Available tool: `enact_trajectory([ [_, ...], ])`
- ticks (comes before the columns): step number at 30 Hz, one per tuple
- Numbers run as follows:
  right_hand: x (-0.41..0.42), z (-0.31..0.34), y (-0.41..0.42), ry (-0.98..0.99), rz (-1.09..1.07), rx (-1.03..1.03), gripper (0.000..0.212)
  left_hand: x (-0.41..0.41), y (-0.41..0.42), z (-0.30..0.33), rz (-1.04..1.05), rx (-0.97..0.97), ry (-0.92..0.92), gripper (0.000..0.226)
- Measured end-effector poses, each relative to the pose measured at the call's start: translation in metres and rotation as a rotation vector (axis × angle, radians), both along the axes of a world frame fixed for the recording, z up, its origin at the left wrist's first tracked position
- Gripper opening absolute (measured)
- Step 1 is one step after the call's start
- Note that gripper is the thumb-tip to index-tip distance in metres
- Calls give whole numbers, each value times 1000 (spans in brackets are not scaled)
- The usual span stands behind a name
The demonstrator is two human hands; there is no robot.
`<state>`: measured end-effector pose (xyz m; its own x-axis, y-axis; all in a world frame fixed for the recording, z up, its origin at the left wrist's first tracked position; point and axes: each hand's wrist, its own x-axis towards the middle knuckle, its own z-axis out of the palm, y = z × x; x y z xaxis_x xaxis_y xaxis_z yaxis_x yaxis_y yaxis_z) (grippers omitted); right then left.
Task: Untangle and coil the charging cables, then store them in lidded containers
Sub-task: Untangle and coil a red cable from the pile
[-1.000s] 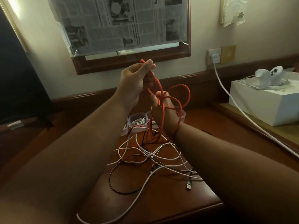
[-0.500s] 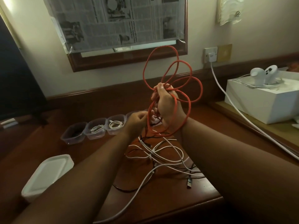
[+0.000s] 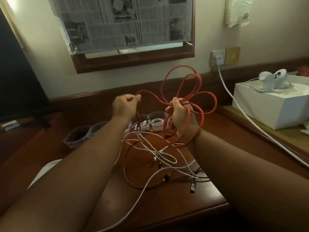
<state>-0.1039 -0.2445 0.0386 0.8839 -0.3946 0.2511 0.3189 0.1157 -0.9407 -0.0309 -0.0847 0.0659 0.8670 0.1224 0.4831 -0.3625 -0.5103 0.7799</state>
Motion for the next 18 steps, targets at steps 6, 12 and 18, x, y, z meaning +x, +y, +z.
enact_trajectory([
  [6, -9, 15, 14, -70, 91, -44, 20, -15, -17, 65, -68, -99, -133, 22],
  [12, -6, 50, 30, -148, 175, -59, 22, -22, -28, 97, -133, -133, -131, 26],
  [18, -4, 63, 30, -73, 311, -77, 32, -31, -32, 106, -169, -66, -185, 32],
])
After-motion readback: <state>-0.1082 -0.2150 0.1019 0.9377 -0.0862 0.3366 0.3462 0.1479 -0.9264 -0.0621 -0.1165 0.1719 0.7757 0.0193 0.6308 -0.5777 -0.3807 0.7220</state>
